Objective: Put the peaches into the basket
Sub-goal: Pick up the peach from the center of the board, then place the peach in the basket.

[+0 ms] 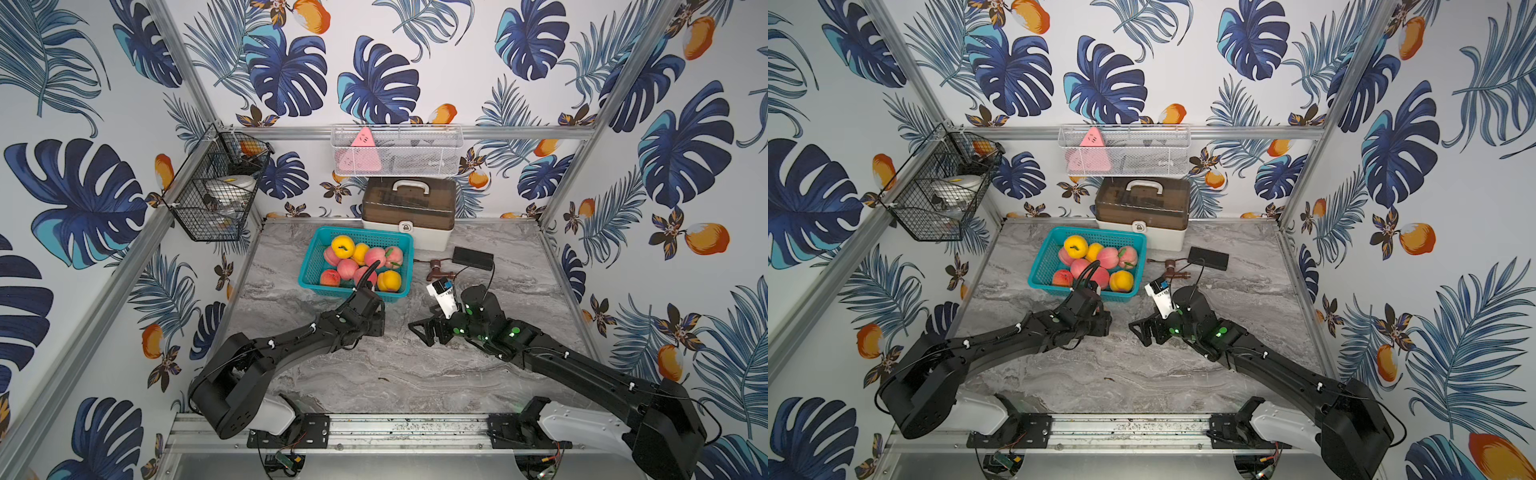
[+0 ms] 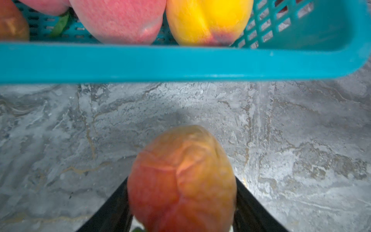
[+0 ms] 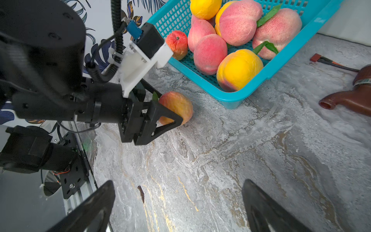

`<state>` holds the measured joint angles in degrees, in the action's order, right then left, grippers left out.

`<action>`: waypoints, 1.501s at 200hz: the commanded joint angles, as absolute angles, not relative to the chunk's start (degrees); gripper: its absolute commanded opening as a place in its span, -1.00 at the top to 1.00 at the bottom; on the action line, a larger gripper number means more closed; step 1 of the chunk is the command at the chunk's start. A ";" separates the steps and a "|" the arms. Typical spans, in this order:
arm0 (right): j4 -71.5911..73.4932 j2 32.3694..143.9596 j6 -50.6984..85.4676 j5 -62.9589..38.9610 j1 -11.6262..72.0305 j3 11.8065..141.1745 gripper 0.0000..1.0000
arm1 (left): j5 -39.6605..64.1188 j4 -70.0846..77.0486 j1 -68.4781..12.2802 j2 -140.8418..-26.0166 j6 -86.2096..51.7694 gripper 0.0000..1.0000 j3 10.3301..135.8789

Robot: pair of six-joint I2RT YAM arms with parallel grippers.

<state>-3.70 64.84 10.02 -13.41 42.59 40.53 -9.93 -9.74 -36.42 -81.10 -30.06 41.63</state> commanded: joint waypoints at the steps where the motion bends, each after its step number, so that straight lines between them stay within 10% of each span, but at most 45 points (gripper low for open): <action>1: -2.63 64.12 10.48 -13.72 42.54 40.95 -1.00 | -11.16 -12.70 -37.85 -78.73 -32.46 -0.39 40.89; 171: -7.00 68.31 8.15 -13.24 42.45 50.42 -1.00 | -13.59 -32.95 -39.47 -73.83 -28.02 -0.38 59.64; 300: -13.83 77.74 0.50 -13.48 41.26 67.76 -1.00 | -8.61 -36.51 -20.79 -82.74 -19.56 -0.38 74.49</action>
<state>-13.04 76.93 2.79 -13.34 41.52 65.17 -9.13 -35.57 -23.31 -81.06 -23.44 71.96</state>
